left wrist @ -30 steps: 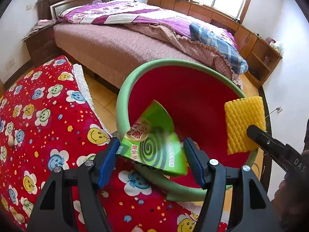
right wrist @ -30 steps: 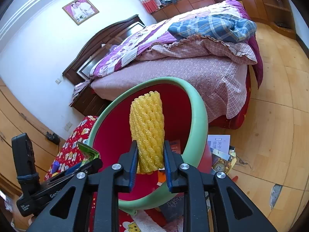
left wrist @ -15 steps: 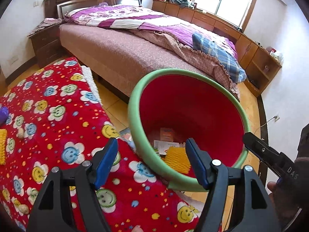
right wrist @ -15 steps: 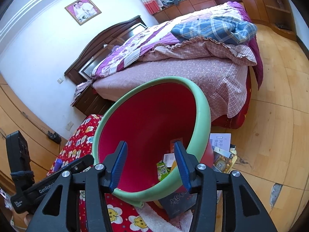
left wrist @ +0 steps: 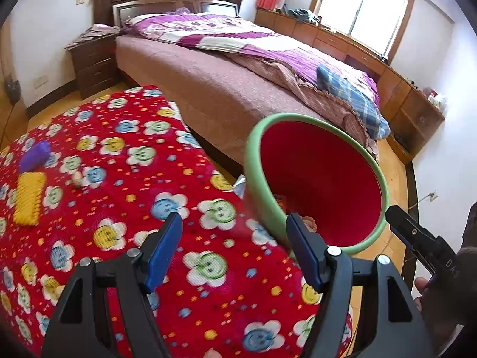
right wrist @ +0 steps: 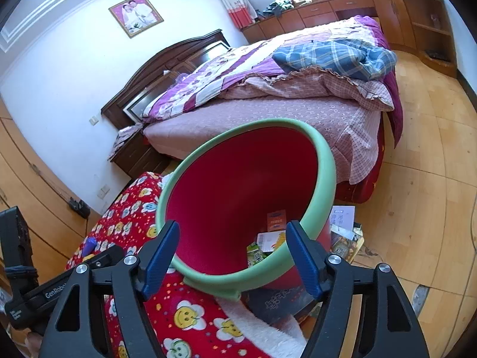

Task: Collect trash
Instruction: 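Move both grippers back from the bucket to the bedspread, then grasp the yellow foam pad with the left gripper, then hold the foam pad in left gripper while right gripper grasps the purple roll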

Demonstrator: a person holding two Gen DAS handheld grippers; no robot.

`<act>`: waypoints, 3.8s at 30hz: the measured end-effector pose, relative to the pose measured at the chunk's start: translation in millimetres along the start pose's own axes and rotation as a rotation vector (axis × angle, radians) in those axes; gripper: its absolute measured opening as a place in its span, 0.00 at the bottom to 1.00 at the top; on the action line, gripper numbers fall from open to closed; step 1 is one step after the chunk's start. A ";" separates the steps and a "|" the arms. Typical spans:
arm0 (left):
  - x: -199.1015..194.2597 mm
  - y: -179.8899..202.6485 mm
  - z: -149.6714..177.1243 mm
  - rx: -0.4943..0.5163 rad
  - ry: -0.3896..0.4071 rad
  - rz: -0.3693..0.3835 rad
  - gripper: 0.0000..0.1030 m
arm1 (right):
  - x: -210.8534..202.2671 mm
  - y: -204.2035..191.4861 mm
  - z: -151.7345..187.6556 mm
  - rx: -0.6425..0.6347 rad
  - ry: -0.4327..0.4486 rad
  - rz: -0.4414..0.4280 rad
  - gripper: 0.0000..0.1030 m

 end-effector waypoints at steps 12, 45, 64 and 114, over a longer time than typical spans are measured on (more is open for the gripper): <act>-48.2 -43.9 23.9 -0.066 0.034 -0.080 0.70 | -10.2 -33.1 30.0 -0.042 -0.006 -0.017 0.73; -60.5 -218.9 63.2 -0.213 0.010 -0.301 0.70 | 8.5 -70.9 76.4 -0.135 -0.058 0.022 0.73; 19.8 -270.1 52.1 -0.173 -0.152 -0.338 0.81 | 9.5 -62.4 71.6 -0.125 -0.054 0.056 0.73; -78.5 -407.6 118.7 -0.498 0.012 -0.551 0.27 | 153.7 -341.7 153.9 -0.610 -0.235 -0.194 0.73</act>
Point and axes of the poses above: each gripper's, at about its wrist camera, not at the fingertips, and x roughly the way its jaws point, y to its right, z to its underside, the point moved 7 cm from there along x, roughly the way its jaws point, and after that the axes turned 11 degrees about x, right-handed, at the moved point
